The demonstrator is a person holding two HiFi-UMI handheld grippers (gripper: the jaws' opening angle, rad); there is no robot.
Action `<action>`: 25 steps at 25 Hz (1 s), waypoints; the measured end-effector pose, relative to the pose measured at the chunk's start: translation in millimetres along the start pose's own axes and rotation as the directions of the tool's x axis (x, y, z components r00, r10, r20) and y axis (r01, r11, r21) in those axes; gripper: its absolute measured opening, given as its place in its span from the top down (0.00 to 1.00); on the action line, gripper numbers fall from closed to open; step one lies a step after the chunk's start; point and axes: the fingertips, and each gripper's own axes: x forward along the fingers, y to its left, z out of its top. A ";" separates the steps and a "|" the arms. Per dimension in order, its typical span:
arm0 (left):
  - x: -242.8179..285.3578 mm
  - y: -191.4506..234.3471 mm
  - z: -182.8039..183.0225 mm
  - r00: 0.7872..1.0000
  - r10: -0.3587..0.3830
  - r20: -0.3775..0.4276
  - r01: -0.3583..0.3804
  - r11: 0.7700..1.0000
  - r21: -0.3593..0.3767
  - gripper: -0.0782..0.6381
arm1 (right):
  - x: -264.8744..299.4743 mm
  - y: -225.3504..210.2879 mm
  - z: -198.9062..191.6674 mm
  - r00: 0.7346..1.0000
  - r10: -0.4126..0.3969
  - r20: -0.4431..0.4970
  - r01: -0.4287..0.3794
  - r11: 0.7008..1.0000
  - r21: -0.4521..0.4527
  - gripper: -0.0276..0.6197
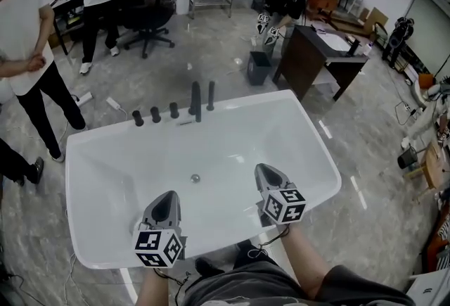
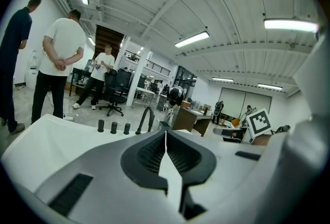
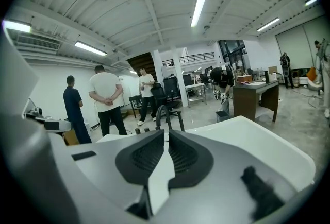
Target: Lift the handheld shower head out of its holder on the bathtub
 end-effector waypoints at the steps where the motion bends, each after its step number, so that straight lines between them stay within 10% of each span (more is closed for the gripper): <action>1: 6.3 -3.0 0.9 1.000 0.008 -0.003 -0.008 1.000 0.000 0.87 | 6.1 -5.1 2.4 1.000 0.011 -0.003 -0.011 1.000 -0.004 0.90; 25: 210.3 -30.4 7.2 0.974 0.221 -0.042 -0.220 0.975 0.020 0.87 | 202.6 -138.9 44.7 0.947 0.306 -0.095 -0.319 0.931 -0.179 0.90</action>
